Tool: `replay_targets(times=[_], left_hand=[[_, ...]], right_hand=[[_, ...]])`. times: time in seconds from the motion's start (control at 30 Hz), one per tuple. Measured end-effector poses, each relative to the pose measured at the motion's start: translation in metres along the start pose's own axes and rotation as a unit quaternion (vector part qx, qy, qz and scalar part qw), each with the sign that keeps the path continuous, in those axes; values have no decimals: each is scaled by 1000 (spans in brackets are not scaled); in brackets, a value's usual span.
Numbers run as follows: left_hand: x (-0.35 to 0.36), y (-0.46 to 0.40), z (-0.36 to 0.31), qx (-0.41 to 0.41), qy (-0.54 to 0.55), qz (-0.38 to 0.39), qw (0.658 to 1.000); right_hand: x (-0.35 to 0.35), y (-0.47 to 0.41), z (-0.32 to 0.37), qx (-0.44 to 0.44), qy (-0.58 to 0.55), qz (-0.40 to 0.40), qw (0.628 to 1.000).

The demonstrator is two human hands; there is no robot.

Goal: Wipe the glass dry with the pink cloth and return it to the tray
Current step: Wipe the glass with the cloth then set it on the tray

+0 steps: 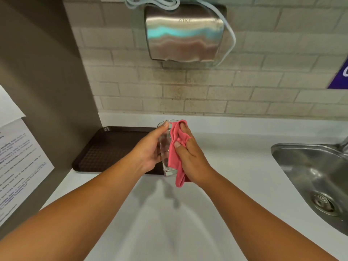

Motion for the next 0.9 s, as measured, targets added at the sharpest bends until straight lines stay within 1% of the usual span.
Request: replay_targets(times=[0.07, 0.13, 0.2, 0.3, 0.4, 0.5, 0.57, 0.63, 0.7, 0.73, 0.8, 0.83, 0.9], left_hand=[[0, 1, -1, 2, -12, 1, 1000], [-4, 1, -2, -3, -19, -6, 1000], [-8, -1, 0, -9, -14, -4, 1000], [-7, -2, 3, -16, 4, 12, 1000], [-2, -2, 10, -20, 41, 31, 999], [1, 0, 19, -24, 46, 34, 998], [2, 5, 21, -25, 13, 26, 999], [-1, 5, 20, -15, -9, 14, 1000], [-2, 5, 17, -4, -4, 11, 1000], [-2, 5, 15, 1, 1, 12, 1000], [0, 5, 13, 4, -2, 16, 1000], [1, 5, 12, 4, -8, 18, 1000], [1, 6, 9, 9, -17, 19, 1000]], right_hand=[[3, 10, -1, -13, 24, 8, 1000], [14, 24, 4, -53, 115, 42, 991], [25, 33, 10, -90, 208, 65, 972], [29, 33, 19, -94, 275, 58, 955], [31, 24, 28, -92, 304, 39, 947], [27, 8, 27, -51, 262, 23, 963], [20, -2, 23, -30, 216, 21, 976], [14, -7, 19, -27, 170, 22, 985], [7, -10, 15, -27, 101, 14, 994], [3, -11, 11, -12, 42, 6, 999], [-2, -9, -4, 45, -85, -6, 995], [-2, -6, -11, 68, -115, -11, 991], [0, 2, -17, 76, -109, -24, 991]])
Point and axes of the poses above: each hand's wrist, its own y-axis away from the middle knuckle, its own x-axis out of the palm, z = x × y, the point moved 9 cm from there along -y, towards the middle knuckle, and after that the axes turned 7 degrees about y, right-handed, at the moved point
